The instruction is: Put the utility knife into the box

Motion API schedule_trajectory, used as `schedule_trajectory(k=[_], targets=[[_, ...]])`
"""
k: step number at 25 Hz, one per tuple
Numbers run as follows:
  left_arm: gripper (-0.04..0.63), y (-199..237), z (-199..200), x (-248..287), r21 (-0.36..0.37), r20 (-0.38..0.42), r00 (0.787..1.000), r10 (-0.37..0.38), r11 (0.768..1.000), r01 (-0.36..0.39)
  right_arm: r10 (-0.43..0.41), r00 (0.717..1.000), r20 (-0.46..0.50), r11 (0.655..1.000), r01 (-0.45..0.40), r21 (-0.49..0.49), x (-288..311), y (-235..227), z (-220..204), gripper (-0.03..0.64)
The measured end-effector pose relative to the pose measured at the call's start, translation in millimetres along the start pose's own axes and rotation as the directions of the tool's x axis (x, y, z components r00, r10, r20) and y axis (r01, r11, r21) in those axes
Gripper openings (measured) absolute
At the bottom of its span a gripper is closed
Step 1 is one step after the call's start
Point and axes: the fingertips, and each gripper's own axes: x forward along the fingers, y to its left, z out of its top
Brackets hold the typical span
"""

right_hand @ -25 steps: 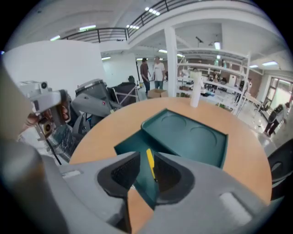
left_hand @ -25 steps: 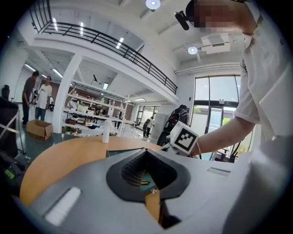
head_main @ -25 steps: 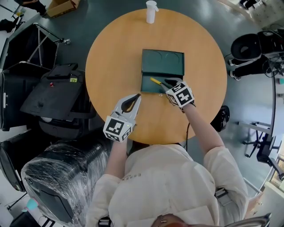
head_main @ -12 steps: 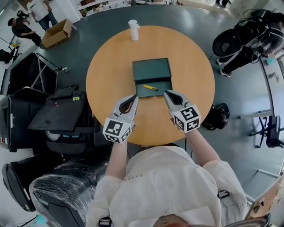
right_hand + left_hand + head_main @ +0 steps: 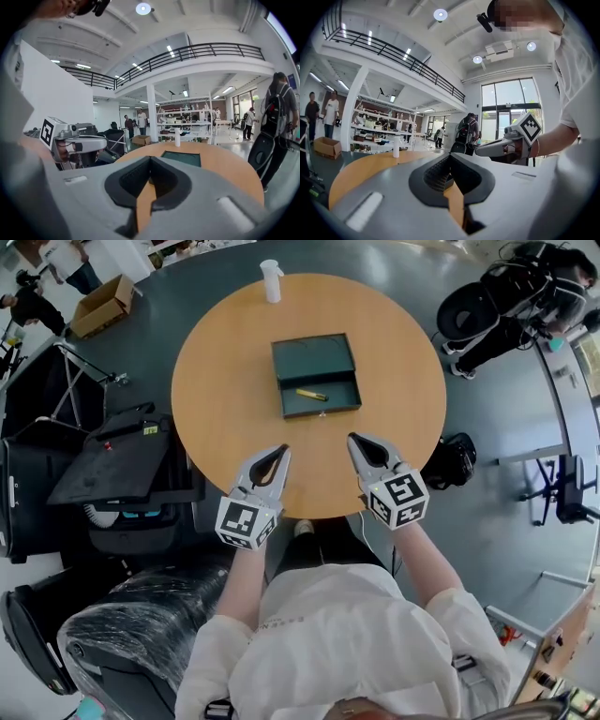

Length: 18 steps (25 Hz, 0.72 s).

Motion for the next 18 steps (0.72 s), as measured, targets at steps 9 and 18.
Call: schedule_trajectory(k=[9, 18], targets=[[0.017, -32, -6, -33, -0.020, 0.008, 1.000, 0.026, 0.999, -0.025, 0.052, 0.999, -0.011, 0.998, -0.052, -0.041, -37, 35, -24, -0.006], [0.017, -113, -11, -52, -0.023, 0.056, 0.997, 0.056, 0.998, -0.055, 0.091, 0.996, -0.003, 0.996, -0.091, -0.021, -120, 40, -44, -0.006]])
